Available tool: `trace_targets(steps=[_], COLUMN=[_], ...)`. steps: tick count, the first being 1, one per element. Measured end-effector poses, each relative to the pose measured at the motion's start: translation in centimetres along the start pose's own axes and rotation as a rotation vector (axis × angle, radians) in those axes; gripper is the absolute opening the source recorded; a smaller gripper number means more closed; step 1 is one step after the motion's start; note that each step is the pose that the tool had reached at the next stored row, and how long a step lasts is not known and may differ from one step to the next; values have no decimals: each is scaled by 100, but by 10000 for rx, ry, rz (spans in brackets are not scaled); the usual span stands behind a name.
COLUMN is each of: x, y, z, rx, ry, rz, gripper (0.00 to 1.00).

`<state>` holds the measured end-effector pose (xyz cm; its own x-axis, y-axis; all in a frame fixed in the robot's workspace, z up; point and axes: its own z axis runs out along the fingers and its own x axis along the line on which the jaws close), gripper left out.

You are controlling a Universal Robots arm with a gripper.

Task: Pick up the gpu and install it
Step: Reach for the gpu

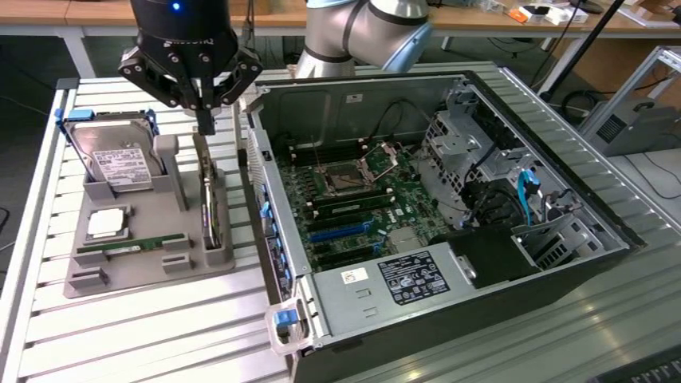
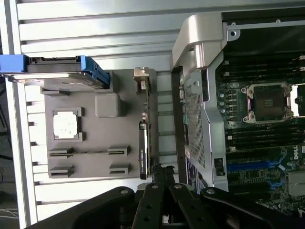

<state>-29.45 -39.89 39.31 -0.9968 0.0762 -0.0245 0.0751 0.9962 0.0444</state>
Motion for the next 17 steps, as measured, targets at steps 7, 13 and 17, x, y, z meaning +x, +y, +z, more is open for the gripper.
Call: trace_targets(steps=[7, 13, 17], x=[89, 194, 248], y=[-7, -15, -19], z=[-2, -5, -7], rx=[0, 0, 0], ry=[0, 0, 0], rz=[0, 0, 0], gripper=[11, 11, 11])
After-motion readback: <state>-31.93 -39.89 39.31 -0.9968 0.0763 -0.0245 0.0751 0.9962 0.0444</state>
